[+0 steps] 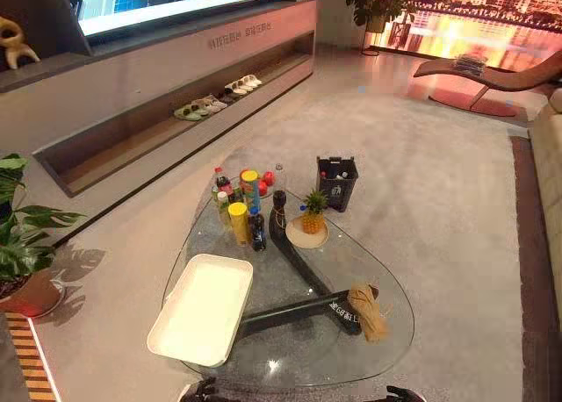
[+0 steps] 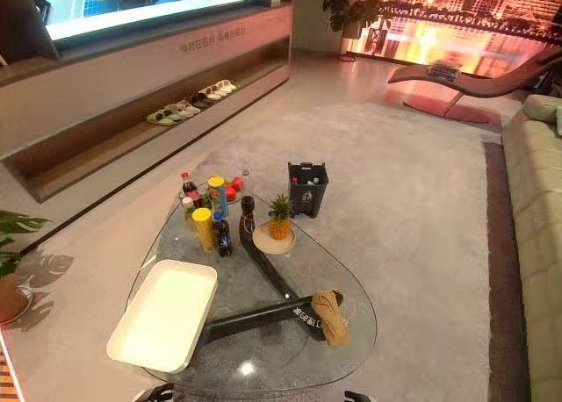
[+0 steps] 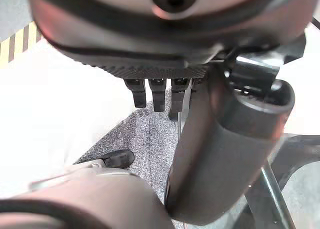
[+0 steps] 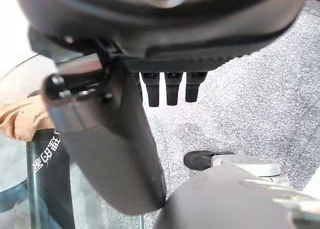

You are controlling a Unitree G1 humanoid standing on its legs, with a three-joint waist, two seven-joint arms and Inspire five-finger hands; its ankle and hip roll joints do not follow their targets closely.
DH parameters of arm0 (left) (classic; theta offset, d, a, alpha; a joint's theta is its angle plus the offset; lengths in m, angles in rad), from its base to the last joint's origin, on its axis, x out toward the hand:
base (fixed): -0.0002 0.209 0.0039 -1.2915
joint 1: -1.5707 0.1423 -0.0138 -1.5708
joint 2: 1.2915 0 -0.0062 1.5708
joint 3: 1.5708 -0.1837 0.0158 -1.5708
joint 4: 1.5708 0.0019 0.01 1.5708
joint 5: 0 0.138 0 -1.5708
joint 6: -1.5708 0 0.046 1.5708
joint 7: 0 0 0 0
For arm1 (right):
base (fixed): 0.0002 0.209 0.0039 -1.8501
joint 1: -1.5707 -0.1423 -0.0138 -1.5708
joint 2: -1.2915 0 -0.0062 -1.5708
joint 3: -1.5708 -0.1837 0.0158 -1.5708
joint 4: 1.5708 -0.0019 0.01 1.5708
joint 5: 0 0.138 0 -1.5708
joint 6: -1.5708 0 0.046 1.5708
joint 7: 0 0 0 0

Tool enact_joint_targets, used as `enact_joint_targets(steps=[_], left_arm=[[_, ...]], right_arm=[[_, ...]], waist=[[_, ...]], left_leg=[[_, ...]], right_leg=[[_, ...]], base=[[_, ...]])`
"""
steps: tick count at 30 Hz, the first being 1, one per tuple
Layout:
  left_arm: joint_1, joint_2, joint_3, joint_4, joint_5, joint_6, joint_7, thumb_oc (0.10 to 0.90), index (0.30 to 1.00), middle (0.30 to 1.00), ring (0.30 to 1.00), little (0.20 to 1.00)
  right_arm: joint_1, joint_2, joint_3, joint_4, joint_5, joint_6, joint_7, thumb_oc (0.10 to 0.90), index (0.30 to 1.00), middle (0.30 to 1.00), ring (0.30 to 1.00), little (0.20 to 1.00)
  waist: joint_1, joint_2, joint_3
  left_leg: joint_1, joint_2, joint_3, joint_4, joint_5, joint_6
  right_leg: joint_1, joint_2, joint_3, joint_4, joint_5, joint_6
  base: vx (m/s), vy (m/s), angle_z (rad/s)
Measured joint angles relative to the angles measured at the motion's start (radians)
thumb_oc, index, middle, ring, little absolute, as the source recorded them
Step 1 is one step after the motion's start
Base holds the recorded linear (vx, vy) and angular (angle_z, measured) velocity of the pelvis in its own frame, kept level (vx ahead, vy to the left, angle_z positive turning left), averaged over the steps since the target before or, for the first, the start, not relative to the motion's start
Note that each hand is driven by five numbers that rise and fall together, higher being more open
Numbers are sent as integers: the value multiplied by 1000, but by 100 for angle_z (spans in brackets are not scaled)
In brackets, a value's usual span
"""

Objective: Wipe the table with a cloth and put it in the basket.

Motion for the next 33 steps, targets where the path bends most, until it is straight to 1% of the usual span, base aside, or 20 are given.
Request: enact_joint_targets(steps=[18, 25, 33], left_arm=[[-6, 5, 2, 0, -1, 0, 4, 800, 900, 900, 900, 900], [-11, 4, -1, -1, 2, -1, 29, 800, 900, 900, 900, 900], [-19, 5, -6, -2, 8, -1, 55, 800, 900, 900, 900, 900]], right_arm=[[1, 0, 4, -25, 0, 20, 1, 800, 900, 900, 900, 900], [1, 0, 4, -37, 0, 24, -3, 800, 900, 900, 900, 900], [3, 0, 29, -45, 0, -21, -25, 800, 900, 900, 900, 900]], waist=[[0, -9, 18], [-1, -11, 32], [-4, -12, 42]], left_leg=[[-1, 0, 0, 0, 0, 0], [-3, 0, 2, 0, -3, -4], [-23, -2, 4, 1, 0, 0]], right_leg=[[-1, 0, 1, 0, 0, 1], [-4, 0, 2, 0, 0, 1], [-26, 0, 5, 0, 2, 3]], base=[[-7, 14, -1], [0, 0, 0], [0, 0, 0]])
